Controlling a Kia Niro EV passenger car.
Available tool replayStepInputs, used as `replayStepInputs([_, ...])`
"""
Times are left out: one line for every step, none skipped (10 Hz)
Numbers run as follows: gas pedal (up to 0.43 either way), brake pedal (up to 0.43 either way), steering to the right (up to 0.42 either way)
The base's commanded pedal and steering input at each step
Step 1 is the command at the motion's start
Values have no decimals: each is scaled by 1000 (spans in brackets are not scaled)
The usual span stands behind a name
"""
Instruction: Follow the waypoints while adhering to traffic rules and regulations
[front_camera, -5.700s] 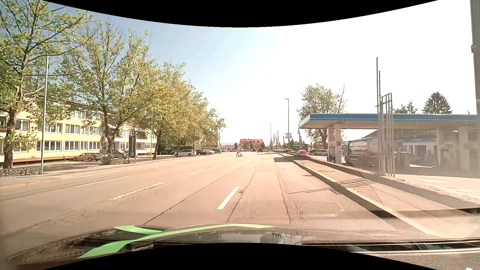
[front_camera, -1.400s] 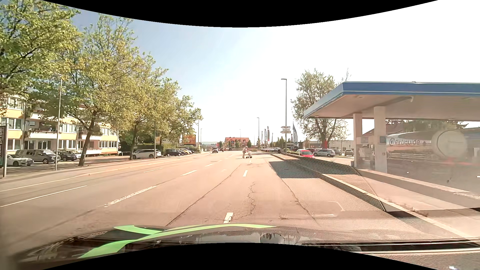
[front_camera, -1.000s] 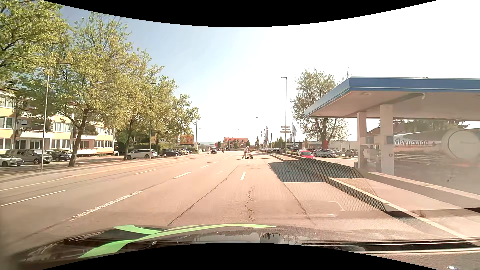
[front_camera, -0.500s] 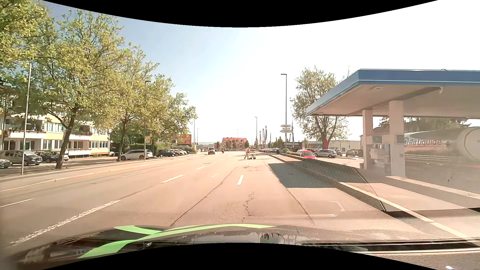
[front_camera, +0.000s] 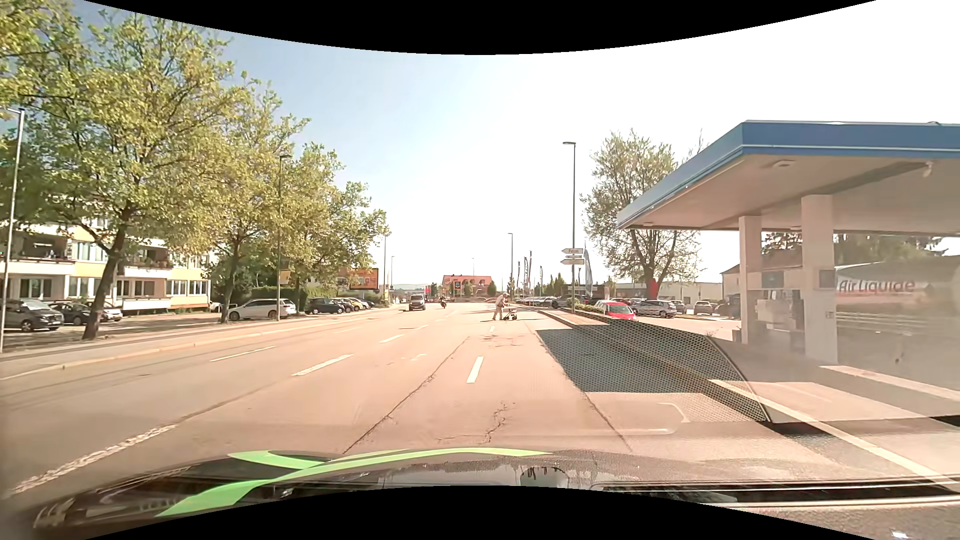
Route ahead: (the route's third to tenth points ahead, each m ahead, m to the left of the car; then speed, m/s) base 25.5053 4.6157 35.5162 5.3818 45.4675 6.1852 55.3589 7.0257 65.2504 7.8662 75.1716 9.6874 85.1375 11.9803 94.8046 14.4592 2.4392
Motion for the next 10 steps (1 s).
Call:
replayStepInputs([0, 73, 12])
replayStepInputs([0, 98, 12])
replayStepInputs([0, 104, 11])
replayStepInputs([0, 110, 10])
replayStepInputs([0, 122, 9])
replayStepInputs([0, 128, 9])
replayStepInputs([0, 128, 9])
replayStepInputs([0, 128, 8])
replayStepInputs([0, 128, 8])
replayStepInputs([0, 128, 7])
